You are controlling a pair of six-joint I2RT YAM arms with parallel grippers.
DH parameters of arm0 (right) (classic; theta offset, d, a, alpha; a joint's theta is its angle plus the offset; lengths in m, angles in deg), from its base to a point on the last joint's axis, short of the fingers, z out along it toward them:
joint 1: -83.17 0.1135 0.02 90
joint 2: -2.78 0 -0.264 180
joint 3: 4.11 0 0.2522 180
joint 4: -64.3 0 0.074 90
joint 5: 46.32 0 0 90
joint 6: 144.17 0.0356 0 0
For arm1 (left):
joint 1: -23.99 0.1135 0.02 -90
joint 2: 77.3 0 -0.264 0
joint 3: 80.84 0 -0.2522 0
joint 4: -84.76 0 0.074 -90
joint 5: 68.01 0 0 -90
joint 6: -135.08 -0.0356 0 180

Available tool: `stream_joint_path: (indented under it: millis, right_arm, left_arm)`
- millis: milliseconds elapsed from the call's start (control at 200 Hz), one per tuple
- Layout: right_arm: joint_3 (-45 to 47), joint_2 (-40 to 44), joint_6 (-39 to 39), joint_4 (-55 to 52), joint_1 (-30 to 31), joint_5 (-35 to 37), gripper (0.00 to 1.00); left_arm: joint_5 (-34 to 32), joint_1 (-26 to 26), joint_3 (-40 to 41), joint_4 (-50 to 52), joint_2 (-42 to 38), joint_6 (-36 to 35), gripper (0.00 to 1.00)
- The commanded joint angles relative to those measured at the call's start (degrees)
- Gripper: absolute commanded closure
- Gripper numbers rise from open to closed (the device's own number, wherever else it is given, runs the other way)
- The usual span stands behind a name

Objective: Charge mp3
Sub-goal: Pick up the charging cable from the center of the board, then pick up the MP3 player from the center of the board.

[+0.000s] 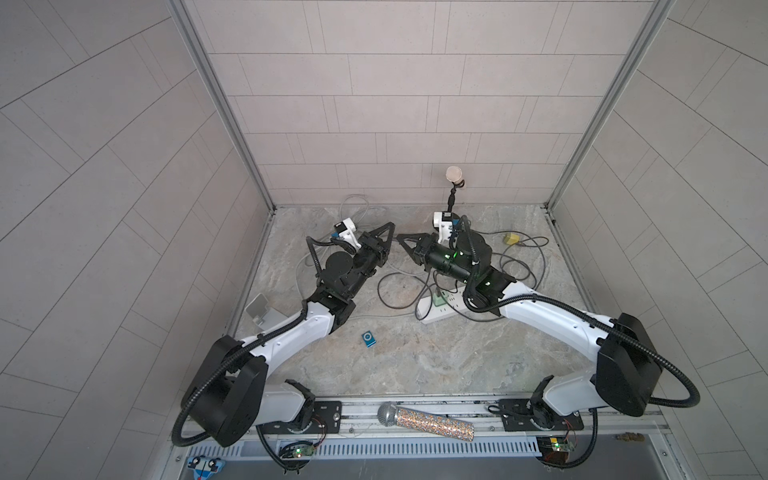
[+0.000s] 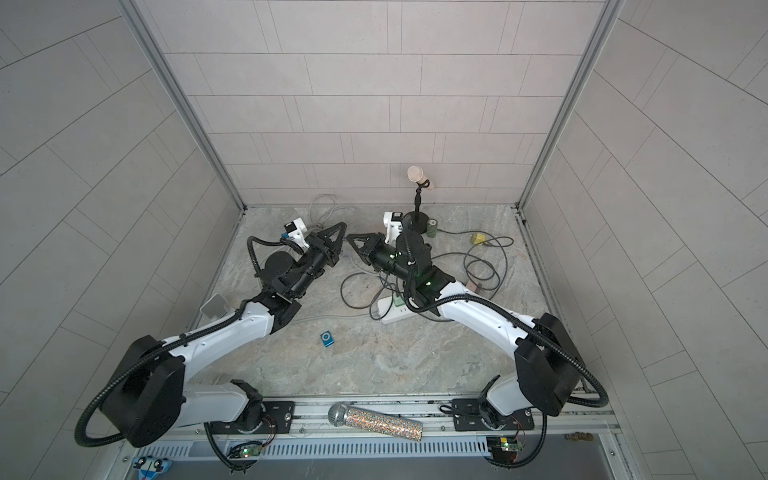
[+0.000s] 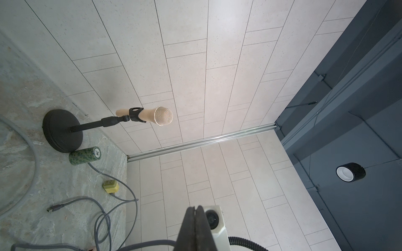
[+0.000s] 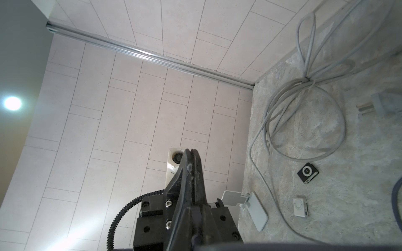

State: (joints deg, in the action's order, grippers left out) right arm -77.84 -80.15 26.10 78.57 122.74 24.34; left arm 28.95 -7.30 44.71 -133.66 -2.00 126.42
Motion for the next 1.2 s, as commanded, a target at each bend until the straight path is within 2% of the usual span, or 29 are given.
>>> stream_joint_path:
  millis: [0, 140, 200, 250, 280, 305, 340, 435, 510, 560, 660, 726, 806, 916, 1016, 1096, 1196]
  right_arm:
    - [-1.8, -0.3, 0.8, 2.5, 0.0, -1.3, 1.00]
    - [-1.2, 0.7, 0.5, 1.8, -0.4, -1.2, 1.00]
    - [-0.5, 1.7, 0.3, 1.5, -0.9, -1.3, 1.00]
    - [-0.1, 2.9, -0.4, 0.7, -1.5, -1.5, 1.00]
    - [0.4, 3.9, -1.1, 0.0, -2.0, -1.8, 1.00]
    - [0.8, 4.8, -2.0, -0.8, -2.4, -1.9, 1.00]
    - [1.3, 6.5, -3.3, -3.0, -3.1, -2.0, 1.00]
    - [2.7, 11.3, -7.1, -9.4, -6.2, -3.5, 1.00]
    - [3.6, 14.0, -7.8, -12.3, -9.2, -5.7, 1.00]
    - [3.0, 15.2, -8.7, -14.7, -11.1, -7.4, 1.00]
    - [-1.2, 16.5, -15.2, -26.7, -13.3, -8.8, 1.00]
    - [-2.8, 16.4, -17.5, -30.8, -13.9, -9.8, 1.00]
    - [-3.2, 16.0, -18.0, -31.4, -14.8, -11.6, 1.00]
    - [-3.0, 14.9, -18.1, -31.0, -15.2, -12.7, 1.00]
    - [-2.4, 14.5, -17.0, -28.9, -15.3, -13.7, 1.00]
    - [-2.4, 14.9, -17.8, -29.4, -15.2, -13.6, 1.00]
    - [-2.7, 15.3, -18.4, -30.4, -15.4, -13.5, 1.00]
  left_arm:
    - [0.6, -0.6, 0.1, -1.7, 0.7, -0.1, 1.00]
    - [1.2, -0.6, 1.0, -3.5, 1.3, 0.3, 1.00]
    - [1.0, -0.6, 1.9, -2.4, 0.8, -0.1, 0.82]
    - [-0.4, -0.1, 2.7, 1.1, -0.8, -1.2, 0.58]
    - [-2.1, 0.2, 3.2, 4.4, -2.5, -2.4, 0.46]
    - [-2.1, 1.4, 3.4, 8.5, -4.2, -2.9, 0.38]
    - [-1.4, 3.7, 2.7, 16.5, -7.0, -3.8, 0.31]
    - [2.3, 11.0, -2.1, 41.8, -14.1, -11.7, 0.25]
    - [3.3, 14.7, -7.5, 59.4, -17.4, -22.1, 0.19]
    - [5.3, 16.0, -11.8, 69.2, -17.1, -29.0, 0.17]
    - [7.2, 16.2, -21.0, 89.8, -11.7, -41.5, 0.17]
    - [10.4, 15.9, -23.7, 98.7, -8.4, -46.6, 0.20]
    - [9.1, 13.2, -25.8, 107.0, -5.4, -51.6, 0.20]
    - [3.5, 7.1, -28.5, 114.7, -0.5, -55.9, 0.19]
    - [0.4, 2.7, -29.3, 119.4, 4.3, -56.7, 0.19]
    - [-2.5, -0.4, -27.9, 120.1, 6.3, -56.4, 0.19]
    - [-2.1, -2.3, -25.8, 118.8, 8.7, -55.9, 0.19]
